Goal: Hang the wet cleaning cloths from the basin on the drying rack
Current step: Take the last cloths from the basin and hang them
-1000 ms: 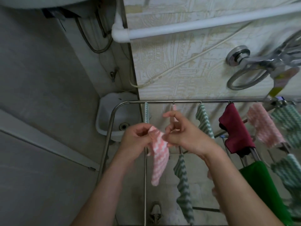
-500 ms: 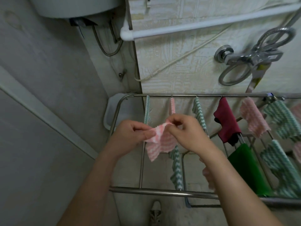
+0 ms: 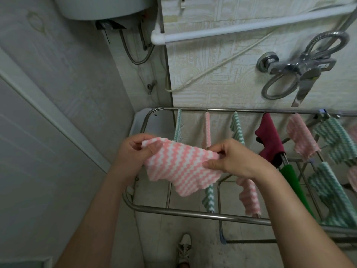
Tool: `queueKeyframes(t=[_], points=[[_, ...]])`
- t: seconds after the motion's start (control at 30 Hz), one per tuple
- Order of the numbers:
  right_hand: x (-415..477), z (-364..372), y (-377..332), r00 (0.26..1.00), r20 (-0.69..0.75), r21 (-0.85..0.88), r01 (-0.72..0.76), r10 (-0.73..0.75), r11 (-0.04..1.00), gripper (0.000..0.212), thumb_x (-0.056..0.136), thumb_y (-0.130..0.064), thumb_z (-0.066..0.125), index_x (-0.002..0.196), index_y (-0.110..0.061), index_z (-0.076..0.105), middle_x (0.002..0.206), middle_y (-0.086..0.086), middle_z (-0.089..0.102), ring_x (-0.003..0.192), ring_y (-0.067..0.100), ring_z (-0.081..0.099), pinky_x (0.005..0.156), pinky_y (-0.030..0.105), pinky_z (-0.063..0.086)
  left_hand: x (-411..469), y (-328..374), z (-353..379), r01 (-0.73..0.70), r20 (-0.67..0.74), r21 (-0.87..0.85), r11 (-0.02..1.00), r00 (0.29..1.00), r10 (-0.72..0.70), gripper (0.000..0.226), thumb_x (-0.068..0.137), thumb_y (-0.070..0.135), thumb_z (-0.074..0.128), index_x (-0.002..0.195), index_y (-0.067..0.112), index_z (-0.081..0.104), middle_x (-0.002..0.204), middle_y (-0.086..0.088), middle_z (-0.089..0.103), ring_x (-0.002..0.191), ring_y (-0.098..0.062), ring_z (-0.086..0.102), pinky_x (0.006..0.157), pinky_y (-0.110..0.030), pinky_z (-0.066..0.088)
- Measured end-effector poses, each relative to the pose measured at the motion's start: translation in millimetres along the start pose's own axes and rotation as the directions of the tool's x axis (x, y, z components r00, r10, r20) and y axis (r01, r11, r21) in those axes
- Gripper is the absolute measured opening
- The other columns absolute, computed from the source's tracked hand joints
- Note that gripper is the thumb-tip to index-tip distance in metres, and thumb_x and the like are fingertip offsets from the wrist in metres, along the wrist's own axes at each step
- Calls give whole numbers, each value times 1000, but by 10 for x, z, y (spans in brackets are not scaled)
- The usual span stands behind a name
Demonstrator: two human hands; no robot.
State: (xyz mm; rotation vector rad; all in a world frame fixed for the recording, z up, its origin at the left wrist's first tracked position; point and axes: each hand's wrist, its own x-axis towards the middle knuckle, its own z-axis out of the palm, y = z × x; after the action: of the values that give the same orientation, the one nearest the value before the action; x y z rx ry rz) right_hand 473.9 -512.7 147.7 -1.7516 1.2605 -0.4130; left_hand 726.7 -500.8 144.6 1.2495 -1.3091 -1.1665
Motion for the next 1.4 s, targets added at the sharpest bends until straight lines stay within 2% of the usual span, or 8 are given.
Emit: queueKeyframes(t=[0.13,0.23,0.37,0.63,1.03,1.2,1.3,1.4], points=[[-170,-14,-19,994,104,397,-18,-26,918,21,82,-12,70,100,-1,71,89,12,75,74,16,71,63,22,57,-114,35,-112,64,26,-64,996,998,-63,10,76,30,74,78,20,72,77,0,71,71,-13,67,59,-24,54],[-221,47,-92,975,165,734,-22,-147,679,30,79,-7,64,106,6,65,84,17,72,66,20,70,54,24,58,-179,110,-198,132,69,-191,973,990,-121,17,79,29,61,82,16,71,79,-4,71,69,-15,67,58,-24,55],[-54,240,-52,975,210,853,-146,-74,501,28,82,-5,61,108,4,63,83,15,70,63,18,70,51,25,59,-81,-52,-269,255,17,-154,955,967,-255,20,89,28,57,97,16,70,94,-6,73,79,-17,68,67,-29,57],[710,866,430,879,-63,340,-427,473,838,18,88,-4,56,106,-1,56,90,12,62,69,23,67,64,37,62,300,-1101,-111,388,-215,356,850,920,-329,18,97,25,48,88,17,61,82,2,61,78,-15,56,61,-22,39],[892,996,418,877,-378,-124,-366,297,922,52,90,-21,59,137,-16,39,132,14,48,112,31,54,88,37,47,587,-1443,-88,332,-230,541,773,942,-244,40,87,33,62,123,21,52,111,-2,58,94,-17,57,77,-27,43],[584,1118,324,978,22,1,-207,207,978,16,84,-31,72,89,-24,59,78,-12,60,71,5,57,68,24,50,242,-1305,-95,290,43,478,829,935,-352,28,74,7,72,83,30,62,83,2,62,74,-11,56,69,-24,44],[398,1311,374,986,139,-55,-83,90,995,17,78,-31,76,83,-26,60,78,-13,61,72,4,58,70,23,50,-106,-1145,-57,325,337,367,872,827,-450,24,72,3,76,77,21,62,70,7,62,69,-5,58,69,-20,47],[297,1452,422,996,88,-142,5,7,990,13,82,-25,73,85,-28,60,86,-9,64,80,9,60,74,22,49,-333,-1131,-19,289,298,402,869,856,-423,27,70,-2,77,77,19,61,67,9,59,65,-3,57,64,-16,46]])
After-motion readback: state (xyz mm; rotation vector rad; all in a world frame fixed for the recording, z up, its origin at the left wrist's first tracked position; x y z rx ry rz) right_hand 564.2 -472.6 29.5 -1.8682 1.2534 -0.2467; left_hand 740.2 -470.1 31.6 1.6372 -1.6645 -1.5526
